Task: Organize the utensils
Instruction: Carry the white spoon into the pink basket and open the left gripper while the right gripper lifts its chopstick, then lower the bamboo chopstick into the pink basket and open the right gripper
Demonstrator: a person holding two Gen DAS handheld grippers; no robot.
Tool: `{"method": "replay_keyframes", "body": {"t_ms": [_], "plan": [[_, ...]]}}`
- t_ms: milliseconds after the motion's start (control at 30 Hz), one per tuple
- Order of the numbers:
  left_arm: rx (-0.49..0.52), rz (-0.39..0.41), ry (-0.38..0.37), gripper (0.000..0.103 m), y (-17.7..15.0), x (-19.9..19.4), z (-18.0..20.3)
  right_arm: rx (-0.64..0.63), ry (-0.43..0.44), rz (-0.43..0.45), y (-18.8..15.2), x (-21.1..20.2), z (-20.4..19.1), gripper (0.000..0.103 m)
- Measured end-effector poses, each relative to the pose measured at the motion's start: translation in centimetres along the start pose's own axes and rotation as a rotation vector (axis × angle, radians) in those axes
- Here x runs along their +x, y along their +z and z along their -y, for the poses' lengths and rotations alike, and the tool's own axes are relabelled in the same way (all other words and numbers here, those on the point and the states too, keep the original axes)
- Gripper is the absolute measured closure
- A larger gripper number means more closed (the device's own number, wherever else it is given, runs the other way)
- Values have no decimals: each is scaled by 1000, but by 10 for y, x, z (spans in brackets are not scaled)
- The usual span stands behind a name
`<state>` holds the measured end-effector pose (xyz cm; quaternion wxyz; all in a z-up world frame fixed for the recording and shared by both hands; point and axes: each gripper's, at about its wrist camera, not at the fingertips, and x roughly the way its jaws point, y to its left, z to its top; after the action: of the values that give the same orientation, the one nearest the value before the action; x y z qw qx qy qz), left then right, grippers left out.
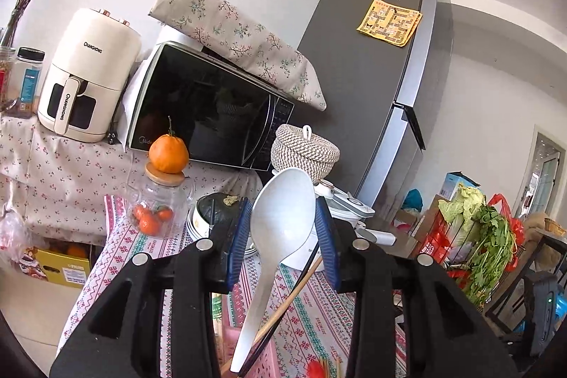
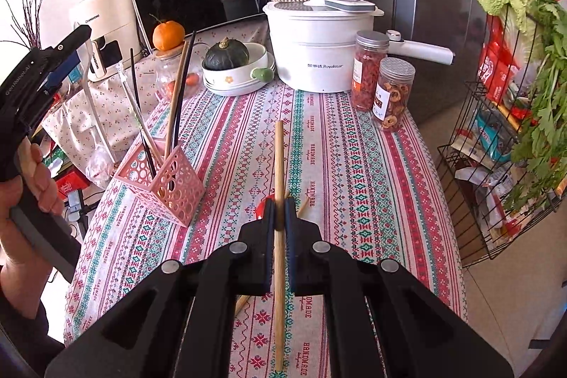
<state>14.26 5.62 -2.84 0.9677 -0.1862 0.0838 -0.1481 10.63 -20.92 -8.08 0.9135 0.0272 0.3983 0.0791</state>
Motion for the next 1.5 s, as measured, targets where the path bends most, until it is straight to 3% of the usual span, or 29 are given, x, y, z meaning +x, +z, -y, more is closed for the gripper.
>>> {"method": "replay_keyframes", "body": {"t_ms": [167,433,500,567,700,800,833,967,1100,1267,1367,1500], "plan": [[26,12,58,69,-21,13,-6,-9,12,-10,-1,2,-4,97],[4,-45,111,68,-40,19,-22,-9,25,1,-1,-1,-10,97],[8,-61,132,61,-41,18,-24,1,31,10,1,-3,-11,97],[8,-76,155,43,-39,15,-24,10,42,22,4,-6,-12,97],[7,-125,184,37,-33,4,-20,19,64,69,12,-21,-18,97],[14,-166,214,22,-26,-13,-15,22,82,116,22,-34,-26,97],[26,-190,222,16,-24,-18,-13,26,88,133,26,-38,-28,97],[97,-298,271,7,-19,-33,-12,39,123,195,43,-54,-38,97],[114,-437,327,7,-20,-38,-23,47,150,239,57,-66,-46,97],[113,-620,403,7,-48,-39,-42,73,187,287,76,-74,-57,97],[106,-714,379,7,-60,-35,-48,81,216,328,85,-78,-66,97],[156,-765,365,7,-67,-33,-48,83,235,380,91,-75,-75,97]]}}
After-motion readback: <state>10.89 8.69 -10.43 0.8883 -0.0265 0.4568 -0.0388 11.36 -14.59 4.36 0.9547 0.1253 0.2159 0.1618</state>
